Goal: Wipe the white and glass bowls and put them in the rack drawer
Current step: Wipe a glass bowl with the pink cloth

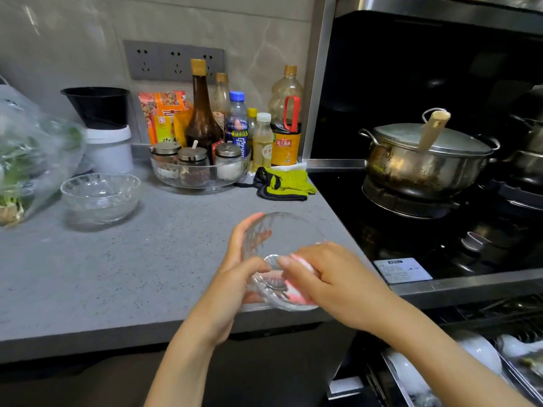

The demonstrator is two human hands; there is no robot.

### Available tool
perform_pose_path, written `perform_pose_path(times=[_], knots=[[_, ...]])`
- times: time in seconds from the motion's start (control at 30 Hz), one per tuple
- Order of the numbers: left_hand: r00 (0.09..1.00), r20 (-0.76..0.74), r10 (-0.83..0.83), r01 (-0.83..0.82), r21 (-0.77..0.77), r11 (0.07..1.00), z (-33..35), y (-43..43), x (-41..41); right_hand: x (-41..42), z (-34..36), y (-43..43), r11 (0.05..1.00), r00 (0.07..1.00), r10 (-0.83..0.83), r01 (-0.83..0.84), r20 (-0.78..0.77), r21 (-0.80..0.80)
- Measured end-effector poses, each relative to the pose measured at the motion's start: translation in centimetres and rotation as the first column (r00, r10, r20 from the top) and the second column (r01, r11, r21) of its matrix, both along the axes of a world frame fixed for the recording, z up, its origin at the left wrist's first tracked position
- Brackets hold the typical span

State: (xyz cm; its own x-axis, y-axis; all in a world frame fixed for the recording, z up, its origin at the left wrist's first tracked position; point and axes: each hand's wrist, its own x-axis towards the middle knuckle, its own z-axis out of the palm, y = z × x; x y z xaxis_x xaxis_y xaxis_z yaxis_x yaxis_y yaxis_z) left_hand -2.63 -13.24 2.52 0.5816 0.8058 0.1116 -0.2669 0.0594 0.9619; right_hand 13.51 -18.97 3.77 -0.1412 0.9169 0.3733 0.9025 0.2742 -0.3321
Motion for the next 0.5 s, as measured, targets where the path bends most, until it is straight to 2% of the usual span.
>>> perform_pose_path(times=[0.1,0.2,0.3,0.4,0.5], knots=[[0.993,0.026,0.119,-0.118,-0.015,0.993,-1.0,0.1,0.7,-1.0,0.1,0.2,0.997,0.986,-0.036,0.045,0.163,-0.055],[0.981,0.047,0.191,-0.188,-0.047,0.981,-1.7,0.5,0.8,-1.5,0.9,-0.3,0.990,0.978,-0.017,0.046,0.206,-0.135],[0.963,0.067,0.261,-0.259,-0.033,0.965,-1.8,0.7,0.6,-1.1,1.4,-1.0,0.979,0.966,0.089,-0.039,0.242,-0.201],[0.941,0.083,0.329,-0.330,0.001,0.944,-1.8,0.7,0.3,0.0,0.8,-1.3,0.977,0.921,0.185,-0.136,0.342,-0.163],[0.916,0.098,0.390,-0.391,-0.004,0.920,-2.0,0.7,0.1,0.1,-0.6,-1.7,0.977,0.850,0.203,-0.210,0.486,-0.040]])
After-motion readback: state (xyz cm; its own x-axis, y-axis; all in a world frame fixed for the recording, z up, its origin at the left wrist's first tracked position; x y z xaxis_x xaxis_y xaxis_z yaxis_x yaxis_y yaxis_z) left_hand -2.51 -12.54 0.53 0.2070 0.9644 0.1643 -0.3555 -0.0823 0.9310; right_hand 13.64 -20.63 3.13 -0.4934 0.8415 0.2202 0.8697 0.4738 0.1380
